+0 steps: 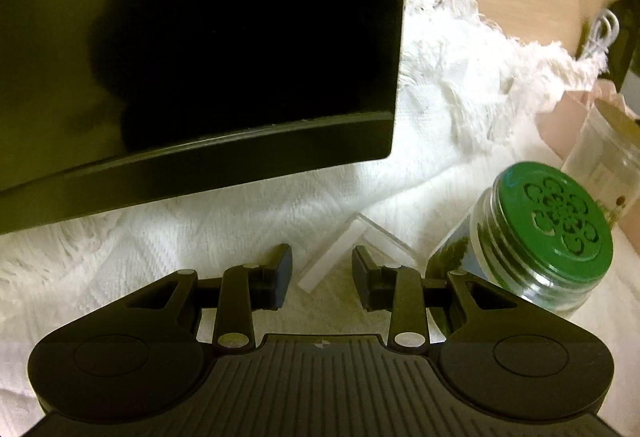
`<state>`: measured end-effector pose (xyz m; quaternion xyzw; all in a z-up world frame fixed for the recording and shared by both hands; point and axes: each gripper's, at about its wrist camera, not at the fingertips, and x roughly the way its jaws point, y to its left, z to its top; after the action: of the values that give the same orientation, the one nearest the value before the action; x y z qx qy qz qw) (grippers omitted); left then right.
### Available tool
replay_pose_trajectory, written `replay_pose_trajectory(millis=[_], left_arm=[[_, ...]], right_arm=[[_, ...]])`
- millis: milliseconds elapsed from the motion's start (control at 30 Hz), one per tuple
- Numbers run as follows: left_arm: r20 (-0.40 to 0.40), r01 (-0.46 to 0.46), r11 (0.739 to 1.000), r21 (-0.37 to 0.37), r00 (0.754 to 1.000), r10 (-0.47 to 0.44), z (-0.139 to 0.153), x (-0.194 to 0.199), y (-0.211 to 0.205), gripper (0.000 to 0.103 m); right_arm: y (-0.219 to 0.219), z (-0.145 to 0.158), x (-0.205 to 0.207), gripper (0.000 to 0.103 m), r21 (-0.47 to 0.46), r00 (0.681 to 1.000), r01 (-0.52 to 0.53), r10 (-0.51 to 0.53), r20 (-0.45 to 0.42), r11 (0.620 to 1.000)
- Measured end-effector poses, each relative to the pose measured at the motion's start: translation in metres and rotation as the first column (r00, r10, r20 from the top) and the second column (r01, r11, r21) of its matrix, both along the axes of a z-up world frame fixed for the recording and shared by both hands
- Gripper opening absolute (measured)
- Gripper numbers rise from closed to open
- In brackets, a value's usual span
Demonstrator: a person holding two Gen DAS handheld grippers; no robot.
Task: Organize soft objects
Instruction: 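Move the left gripper to the clear L-shaped piece while the right gripper approaches the white wipes pack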
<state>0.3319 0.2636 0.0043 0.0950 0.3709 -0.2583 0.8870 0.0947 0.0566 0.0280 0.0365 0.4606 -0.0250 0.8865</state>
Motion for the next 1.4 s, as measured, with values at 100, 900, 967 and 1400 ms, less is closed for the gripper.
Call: replay_pose_trajectory(millis=[100,900,967,1400], left_arm=[[0.019,0.030,1.000,-0.003,0.999,-0.030,-0.002,-0.003,0.003,0.037],[0.032,0.067,0.995,0.079,0.997,-0.070,0.002,-0.030,-0.004,0.015],[0.036,0.062,0.994,0.091,0.997,-0.066,0.004,-0.043,0.006,0.015],[-0.211,-0.233,0.942,-0.241,0.960,0.184,0.012,-0.134,0.117,0.016]], right_arm=[[0.004,-0.002,0.000,0.084,-0.001,1.000,-0.020,0.020,-0.004,1.000],[0.014,-0.001,-0.019,0.084,-0.036,0.997,-0.053,0.055,0.051,0.998],[0.011,0.000,-0.017,0.084,-0.027,0.997,-0.046,0.048,0.060,0.999],[0.047,0.011,0.020,0.084,0.046,0.969,-0.205,0.197,0.150,0.978]])
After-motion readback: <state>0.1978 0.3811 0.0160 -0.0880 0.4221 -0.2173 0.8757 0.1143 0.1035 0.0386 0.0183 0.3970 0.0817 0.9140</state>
